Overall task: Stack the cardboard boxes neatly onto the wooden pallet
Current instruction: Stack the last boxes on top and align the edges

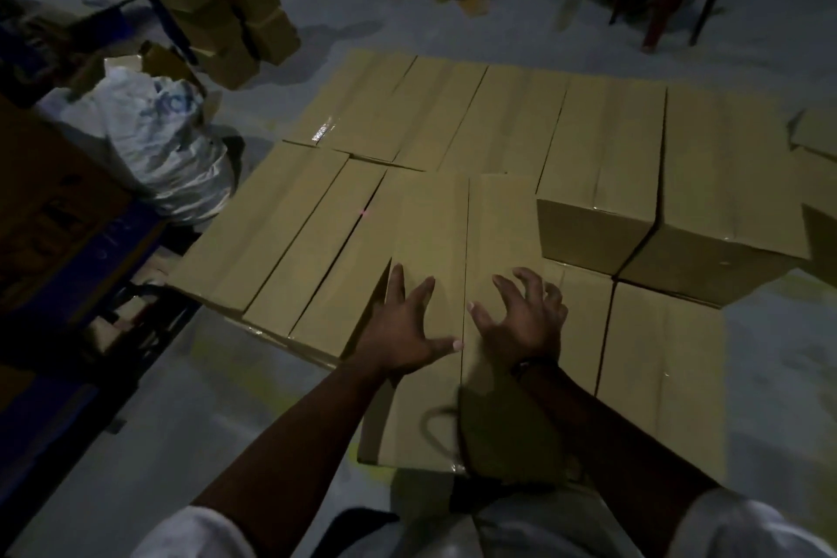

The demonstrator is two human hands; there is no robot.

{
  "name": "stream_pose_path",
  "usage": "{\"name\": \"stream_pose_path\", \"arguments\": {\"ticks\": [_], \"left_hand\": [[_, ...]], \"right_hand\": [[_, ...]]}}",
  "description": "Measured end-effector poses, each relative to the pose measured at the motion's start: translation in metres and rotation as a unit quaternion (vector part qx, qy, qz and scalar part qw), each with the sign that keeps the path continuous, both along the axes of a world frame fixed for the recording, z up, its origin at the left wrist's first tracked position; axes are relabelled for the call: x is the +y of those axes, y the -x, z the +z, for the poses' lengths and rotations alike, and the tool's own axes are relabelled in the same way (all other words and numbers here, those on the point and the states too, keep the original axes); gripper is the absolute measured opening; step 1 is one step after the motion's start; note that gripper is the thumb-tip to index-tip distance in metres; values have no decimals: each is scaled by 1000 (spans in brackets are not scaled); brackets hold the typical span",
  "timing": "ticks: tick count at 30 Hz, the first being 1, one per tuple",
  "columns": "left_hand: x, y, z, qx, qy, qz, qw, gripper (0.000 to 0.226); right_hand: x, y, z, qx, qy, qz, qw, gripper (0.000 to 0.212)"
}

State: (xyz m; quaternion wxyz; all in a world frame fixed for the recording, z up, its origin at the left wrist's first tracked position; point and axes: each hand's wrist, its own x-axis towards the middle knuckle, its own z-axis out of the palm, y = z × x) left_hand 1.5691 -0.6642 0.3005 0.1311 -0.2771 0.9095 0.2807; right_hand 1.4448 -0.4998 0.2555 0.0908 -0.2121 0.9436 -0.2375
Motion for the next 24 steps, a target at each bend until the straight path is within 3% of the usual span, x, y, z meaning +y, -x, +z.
{"name": "stream_pose_path", "arguments": {"ticks": [5, 16, 21, 24], "left_hand": [[-28, 14, -18, -14, -18, -71, 997, 122], [-97, 40, -53, -37, -56, -155, 986, 124], [-134, 45, -71, 14, -111, -234, 966, 125], [-151, 51, -84, 32, -173, -202, 963, 122]], "right_hand": [[-12, 2, -27, 88, 53, -14, 995, 65], [-58, 12, -58, 13, -70, -27, 997, 68], [-75, 10, -61, -30, -64, -65, 995, 73], [-84, 11, -61, -37, -56, -76, 995, 79]]}}
